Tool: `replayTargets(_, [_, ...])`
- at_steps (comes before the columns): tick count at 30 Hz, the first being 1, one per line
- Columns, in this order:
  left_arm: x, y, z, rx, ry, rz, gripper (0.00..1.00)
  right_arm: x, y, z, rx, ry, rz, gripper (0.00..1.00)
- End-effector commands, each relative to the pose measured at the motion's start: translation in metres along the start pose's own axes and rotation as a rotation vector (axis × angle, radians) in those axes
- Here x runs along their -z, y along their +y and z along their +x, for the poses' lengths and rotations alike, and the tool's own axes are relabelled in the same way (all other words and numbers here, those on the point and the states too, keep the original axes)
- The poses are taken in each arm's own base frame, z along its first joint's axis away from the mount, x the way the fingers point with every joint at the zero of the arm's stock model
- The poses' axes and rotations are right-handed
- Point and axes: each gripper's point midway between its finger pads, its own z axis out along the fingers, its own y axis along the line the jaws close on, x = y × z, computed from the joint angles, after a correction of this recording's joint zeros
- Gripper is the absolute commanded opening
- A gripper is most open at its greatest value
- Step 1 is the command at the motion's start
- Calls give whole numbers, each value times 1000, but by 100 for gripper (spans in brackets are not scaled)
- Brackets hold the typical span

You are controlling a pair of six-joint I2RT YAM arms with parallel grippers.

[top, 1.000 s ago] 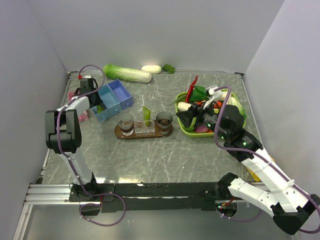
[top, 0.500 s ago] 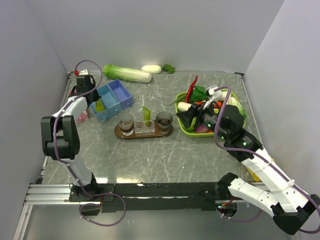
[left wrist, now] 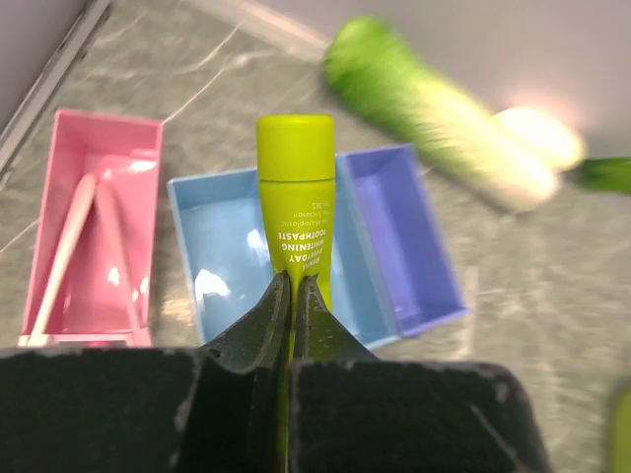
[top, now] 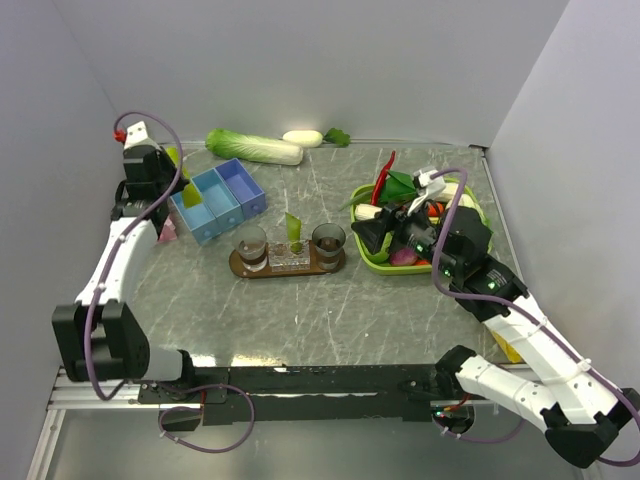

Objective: Prepare toiletry sets of a toothbrush and toothpaste on the tray
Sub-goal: Pick up the toothpaste from the storage box.

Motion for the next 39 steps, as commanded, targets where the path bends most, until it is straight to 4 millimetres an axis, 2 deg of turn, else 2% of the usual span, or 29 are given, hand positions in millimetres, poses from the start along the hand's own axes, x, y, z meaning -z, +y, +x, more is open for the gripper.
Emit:
replayTargets(1, [34,-36,-36,128,-116,171,1,-7,33,-30,-37,-62,-130,73])
replayTargets(4, [53,-54,-40,172,-131,270,1,-21,56,-33,-52,-53,-205,73])
replayTargets(5, [57,-58,-39,186,-127,291,1,-24,65,-39,-51,-62,-227,73])
replayTargets(6, [63,-64,-44,198,-149,327,1,-36,69,-35,-53,-44,-234,73])
replayTargets(7, [71,-74,-39,218,-132,377,1,-42,75,-35,-52,-37,-244,73])
replayTargets(8, [75,-80,-37,227,-127,403,1,-43,91,-43,-45,-45,-283,73])
replayTargets(9, [79,-85,-36,233,-120,427,1,-59,96,-33,-44,-8,-286,72])
replayTargets(10, [85,-98,-30,239,-99,475,1,-65,102,-32,-44,6,-296,72])
replayTargets(11, [88,-105,-26,241,-87,496,1,-76,113,-30,-44,28,-317,71])
replayTargets(13, [96,-120,-19,246,-59,548,1,-87,125,-29,-58,47,-348,70])
replayTargets(14, [99,-125,-17,246,-53,566,1,-101,128,-24,-64,71,-352,70])
replayTargets(20, [116,-145,-9,260,-27,644,1,-147,123,3,-116,155,-295,68])
replayTargets(26, [121,-155,-2,265,2,677,1,-180,124,26,-127,235,-281,68])
replayTargets(32, [125,-161,5,266,19,700,1,-201,118,35,-108,248,-246,67])
replayTargets(39, [127,-168,12,260,40,714,1,-220,110,44,-74,268,-203,57])
